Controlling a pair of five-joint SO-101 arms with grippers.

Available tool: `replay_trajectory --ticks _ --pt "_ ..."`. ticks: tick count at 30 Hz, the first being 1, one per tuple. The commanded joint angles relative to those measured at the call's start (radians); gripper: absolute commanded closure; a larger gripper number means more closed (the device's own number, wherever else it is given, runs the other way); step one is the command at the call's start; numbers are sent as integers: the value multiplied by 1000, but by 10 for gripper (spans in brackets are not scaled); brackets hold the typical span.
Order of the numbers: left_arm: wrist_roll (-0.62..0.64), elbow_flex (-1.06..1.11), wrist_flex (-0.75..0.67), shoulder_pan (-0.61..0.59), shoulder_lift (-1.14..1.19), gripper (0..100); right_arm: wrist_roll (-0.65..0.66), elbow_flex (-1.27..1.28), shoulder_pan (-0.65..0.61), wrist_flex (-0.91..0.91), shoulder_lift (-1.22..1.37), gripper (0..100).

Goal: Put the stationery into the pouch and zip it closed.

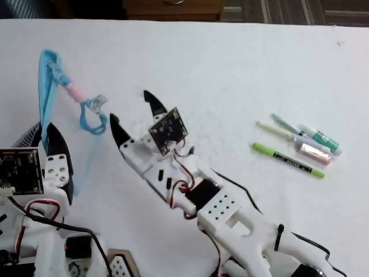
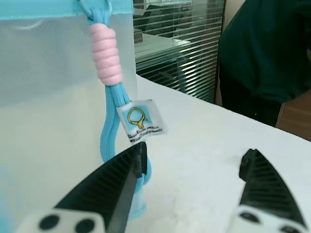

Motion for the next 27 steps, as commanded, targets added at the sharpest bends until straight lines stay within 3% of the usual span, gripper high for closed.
replay_trajectory --ticks 1,7,27 --pt "-2 -8 -3 -2 8 977 -12 -15 -28 4 -15 690" --pt "-2 -8 -3 -2 8 977 -86 -100 -59 12 79 690" --pt "-2 -8 -3 -2 8 977 -91 -439 -2 53 547 690"
